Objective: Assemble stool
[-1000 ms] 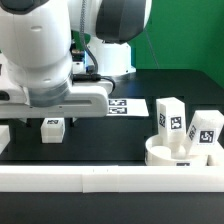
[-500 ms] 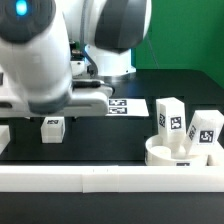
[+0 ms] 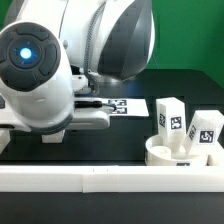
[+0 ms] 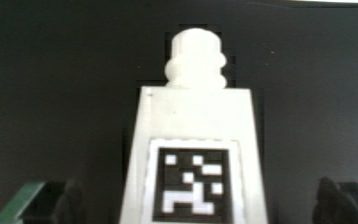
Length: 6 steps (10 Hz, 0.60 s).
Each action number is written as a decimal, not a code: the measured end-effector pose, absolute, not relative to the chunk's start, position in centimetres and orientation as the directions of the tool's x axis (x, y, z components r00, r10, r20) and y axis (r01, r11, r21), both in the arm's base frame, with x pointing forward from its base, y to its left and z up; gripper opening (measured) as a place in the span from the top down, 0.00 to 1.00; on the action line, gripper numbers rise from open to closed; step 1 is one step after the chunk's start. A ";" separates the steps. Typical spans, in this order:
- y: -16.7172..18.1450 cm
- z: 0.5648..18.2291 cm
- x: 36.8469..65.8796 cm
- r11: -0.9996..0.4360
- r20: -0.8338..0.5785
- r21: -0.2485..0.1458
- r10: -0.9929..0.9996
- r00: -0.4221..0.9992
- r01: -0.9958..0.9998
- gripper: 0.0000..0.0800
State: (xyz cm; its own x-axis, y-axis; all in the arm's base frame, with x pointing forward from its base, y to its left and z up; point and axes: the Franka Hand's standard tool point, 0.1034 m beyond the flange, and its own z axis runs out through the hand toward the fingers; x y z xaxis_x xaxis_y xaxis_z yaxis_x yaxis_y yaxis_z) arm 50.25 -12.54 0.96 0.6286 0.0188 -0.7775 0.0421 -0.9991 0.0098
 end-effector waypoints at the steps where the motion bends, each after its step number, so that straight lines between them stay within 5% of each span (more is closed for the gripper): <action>1: -12.6 0.9 50.2 -0.999 -0.778 0.010 0.018 0.628 0.042 0.19; 3: -12.5 0.8 50.2 -0.999 -0.776 0.010 0.019 0.631 0.043 0.48; 6: -12.5 0.8 50.4 -0.999 -0.773 0.010 0.020 0.634 0.045 0.58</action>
Offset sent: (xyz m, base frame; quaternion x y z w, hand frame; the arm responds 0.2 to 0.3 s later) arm 0.0000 0.0056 -0.0057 0.0013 0.0119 0.0040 0.9999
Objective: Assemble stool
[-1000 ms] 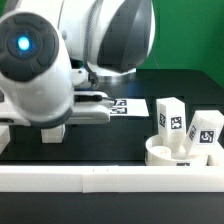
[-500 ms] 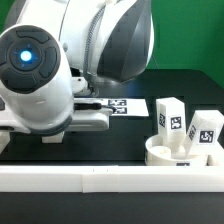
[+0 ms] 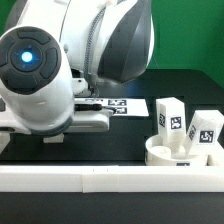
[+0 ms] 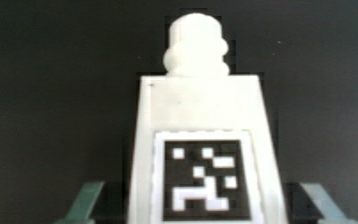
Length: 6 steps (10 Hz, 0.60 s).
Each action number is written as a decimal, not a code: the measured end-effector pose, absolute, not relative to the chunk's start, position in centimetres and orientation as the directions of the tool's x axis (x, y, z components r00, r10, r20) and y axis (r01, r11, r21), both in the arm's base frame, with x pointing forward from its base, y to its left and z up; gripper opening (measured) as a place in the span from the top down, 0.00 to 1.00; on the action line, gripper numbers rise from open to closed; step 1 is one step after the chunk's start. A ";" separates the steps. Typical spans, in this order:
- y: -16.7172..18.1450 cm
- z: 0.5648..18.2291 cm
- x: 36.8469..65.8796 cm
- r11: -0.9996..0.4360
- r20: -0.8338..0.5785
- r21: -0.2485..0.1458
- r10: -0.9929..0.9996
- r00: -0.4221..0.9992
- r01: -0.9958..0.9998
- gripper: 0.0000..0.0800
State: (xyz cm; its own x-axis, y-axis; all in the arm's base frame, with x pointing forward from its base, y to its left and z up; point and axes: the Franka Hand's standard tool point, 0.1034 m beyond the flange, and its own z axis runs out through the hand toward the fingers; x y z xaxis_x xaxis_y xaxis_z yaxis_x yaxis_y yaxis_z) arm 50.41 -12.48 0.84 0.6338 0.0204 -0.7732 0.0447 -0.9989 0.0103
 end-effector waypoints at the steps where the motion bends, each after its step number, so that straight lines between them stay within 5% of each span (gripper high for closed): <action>1: -12.4 1.1 50.6 -0.999 -0.771 0.010 0.021 0.636 0.045 0.58; 3: -11.1 3.6 51.4 -0.999 -0.769 0.005 0.028 0.639 0.050 0.58; 6: -6.9 9.4 52.5 -0.998 -0.798 0.058 -0.043 0.601 0.006 0.58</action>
Offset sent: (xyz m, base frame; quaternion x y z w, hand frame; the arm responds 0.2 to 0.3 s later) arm 0.0098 0.0437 0.0670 -0.0142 -0.0443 0.0102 0.9989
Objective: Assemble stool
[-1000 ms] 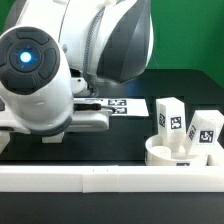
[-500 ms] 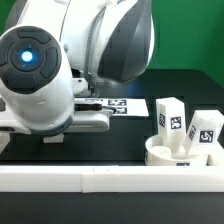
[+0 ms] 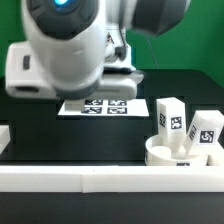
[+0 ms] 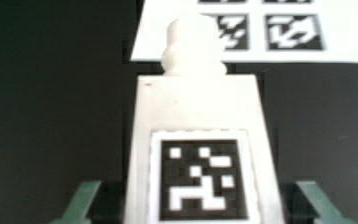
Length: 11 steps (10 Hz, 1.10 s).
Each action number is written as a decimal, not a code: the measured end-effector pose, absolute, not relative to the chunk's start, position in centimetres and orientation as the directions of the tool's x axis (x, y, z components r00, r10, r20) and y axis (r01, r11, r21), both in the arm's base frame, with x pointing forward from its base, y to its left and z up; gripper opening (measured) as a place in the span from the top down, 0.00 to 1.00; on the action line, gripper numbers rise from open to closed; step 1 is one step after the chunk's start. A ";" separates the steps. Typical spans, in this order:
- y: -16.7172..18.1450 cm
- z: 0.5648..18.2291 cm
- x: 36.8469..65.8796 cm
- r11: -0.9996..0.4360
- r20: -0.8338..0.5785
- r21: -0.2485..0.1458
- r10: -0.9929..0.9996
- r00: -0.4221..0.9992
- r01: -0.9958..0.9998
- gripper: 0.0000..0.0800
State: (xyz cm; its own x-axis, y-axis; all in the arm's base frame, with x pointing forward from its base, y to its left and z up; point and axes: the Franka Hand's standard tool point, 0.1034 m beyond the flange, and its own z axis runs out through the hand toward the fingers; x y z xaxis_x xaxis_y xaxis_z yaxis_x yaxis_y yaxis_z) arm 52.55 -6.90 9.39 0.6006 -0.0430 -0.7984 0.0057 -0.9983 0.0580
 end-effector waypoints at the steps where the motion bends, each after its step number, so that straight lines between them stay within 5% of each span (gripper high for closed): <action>1: -7.3 8.7 53.0 -0.998 -0.780 0.055 -0.035 0.625 0.014 0.58; 4: -7.5 8.4 53.4 -0.998 -0.759 0.059 -0.036 0.651 0.014 0.58; 6: -7.6 8.2 55.9 -0.997 -0.566 0.067 -0.011 0.824 0.032 0.58; 10: -1.8 11.5 56.3 -0.996 -0.255 -0.045 -0.065 0.965 -0.079 0.58; 11: -1.1 12.4 57.8 -0.999 -0.094 -0.013 -0.045 0.995 -0.046 0.58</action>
Offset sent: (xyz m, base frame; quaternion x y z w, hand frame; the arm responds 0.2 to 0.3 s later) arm 0.0000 0.0000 0.0000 0.0000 0.0000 0.0000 1.0000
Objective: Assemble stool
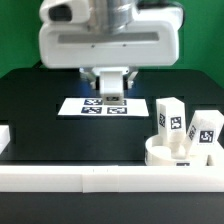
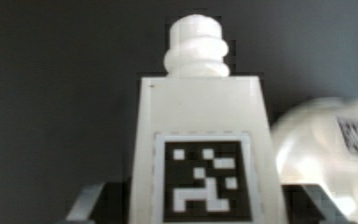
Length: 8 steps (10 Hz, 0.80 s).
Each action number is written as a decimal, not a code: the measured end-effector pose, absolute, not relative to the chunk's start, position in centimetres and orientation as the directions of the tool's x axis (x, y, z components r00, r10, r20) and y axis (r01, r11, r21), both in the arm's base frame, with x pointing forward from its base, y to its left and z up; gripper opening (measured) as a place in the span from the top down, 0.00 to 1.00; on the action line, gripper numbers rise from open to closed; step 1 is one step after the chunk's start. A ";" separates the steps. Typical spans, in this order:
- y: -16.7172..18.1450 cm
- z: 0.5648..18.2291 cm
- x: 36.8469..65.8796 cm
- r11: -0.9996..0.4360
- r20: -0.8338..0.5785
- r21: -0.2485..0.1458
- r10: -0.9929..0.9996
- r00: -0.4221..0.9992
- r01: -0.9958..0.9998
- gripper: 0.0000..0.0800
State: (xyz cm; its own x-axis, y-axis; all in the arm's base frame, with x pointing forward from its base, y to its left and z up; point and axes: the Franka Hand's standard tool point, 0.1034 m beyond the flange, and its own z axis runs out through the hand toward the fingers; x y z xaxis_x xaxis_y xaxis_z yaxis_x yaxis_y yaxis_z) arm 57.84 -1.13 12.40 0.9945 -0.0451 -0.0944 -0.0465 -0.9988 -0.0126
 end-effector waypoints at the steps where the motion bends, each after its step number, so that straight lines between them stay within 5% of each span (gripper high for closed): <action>1: -1.1 12.2 57.6 -0.999 0.027 -0.012 -0.041 0.999 -0.041 0.58; 5: -1.2 12.1 58.1 -0.998 0.396 0.039 -0.030 0.918 -0.050 0.58; 8: -1.6 11.7 58.0 -0.996 0.492 0.073 0.000 0.871 -0.041 0.58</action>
Offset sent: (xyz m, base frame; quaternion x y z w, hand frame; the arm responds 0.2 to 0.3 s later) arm 0.0000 0.0000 0.0000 0.0000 0.2667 0.0000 0.9638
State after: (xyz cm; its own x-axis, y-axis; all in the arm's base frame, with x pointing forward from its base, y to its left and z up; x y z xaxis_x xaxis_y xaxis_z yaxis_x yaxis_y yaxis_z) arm 58.00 -1.59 11.73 0.8708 0.0002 0.4916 -0.0411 -0.9965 0.0731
